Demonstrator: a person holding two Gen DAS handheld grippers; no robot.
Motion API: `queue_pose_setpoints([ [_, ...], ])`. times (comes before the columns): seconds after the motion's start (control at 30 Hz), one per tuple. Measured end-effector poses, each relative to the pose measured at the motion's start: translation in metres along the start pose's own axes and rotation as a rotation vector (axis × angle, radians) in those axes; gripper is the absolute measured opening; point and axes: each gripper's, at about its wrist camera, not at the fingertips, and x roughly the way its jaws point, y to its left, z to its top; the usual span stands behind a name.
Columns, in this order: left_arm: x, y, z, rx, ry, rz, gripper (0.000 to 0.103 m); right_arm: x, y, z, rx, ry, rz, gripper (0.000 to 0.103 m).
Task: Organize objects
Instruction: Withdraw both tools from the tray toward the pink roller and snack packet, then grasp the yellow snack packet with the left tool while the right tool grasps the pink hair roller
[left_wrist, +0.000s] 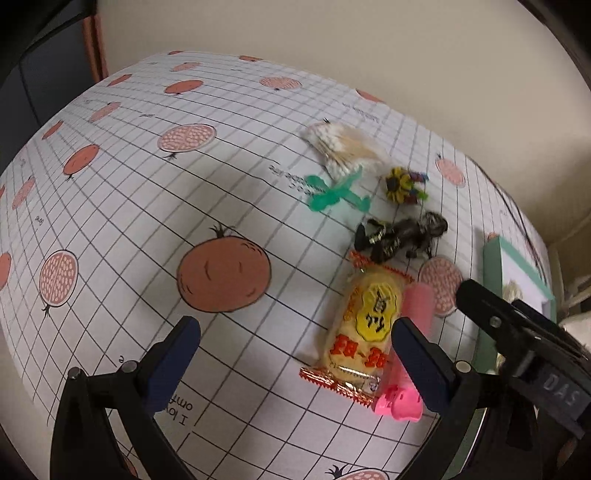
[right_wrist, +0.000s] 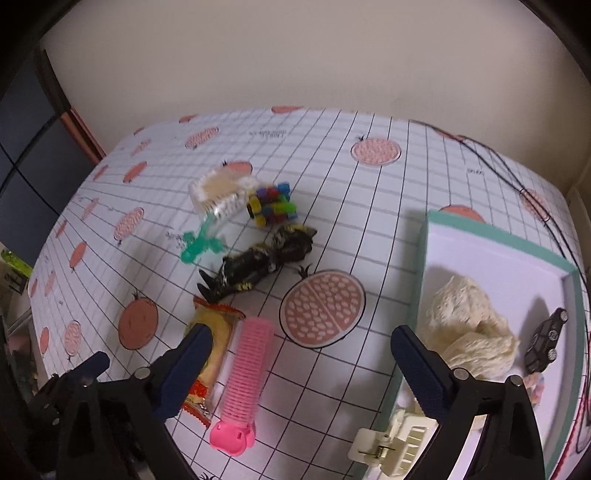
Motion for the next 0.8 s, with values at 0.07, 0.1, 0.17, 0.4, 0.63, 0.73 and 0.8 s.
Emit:
queue_pose_setpoints([
  [0.07,0.003,-0.005,-0.002,0.023,0.007,0.009,0.103,0.003,0.001,-0.001,-0.006,0.011,-0.005,0.094],
  [0.1,0.004,-0.007,-0.003,0.031,0.009,0.011,0.103,0.005,0.001,-0.002,-0.008,0.017,-0.009,0.093],
  [0.17,0.006,-0.010,-0.004,0.045,0.018,0.012,0.103,0.009,0.001,-0.004,-0.008,0.026,-0.005,0.093],
  [0.4,0.012,-0.018,-0.008,0.085,0.037,0.036,0.103,0.017,0.011,-0.008,-0.048,0.046,-0.004,0.090],
  [0.63,0.016,-0.024,-0.011,0.106,0.032,0.066,0.103,0.025,0.013,-0.011,-0.075,0.057,-0.021,0.084],
  [0.73,0.019,-0.024,-0.012,0.110,0.033,0.083,0.103,0.030,0.007,-0.012,-0.059,0.069,-0.019,0.083],
  [0.8,0.020,-0.024,-0.012,0.105,0.036,0.082,0.103,0.031,0.006,-0.012,-0.051,0.074,-0.016,0.083],
])
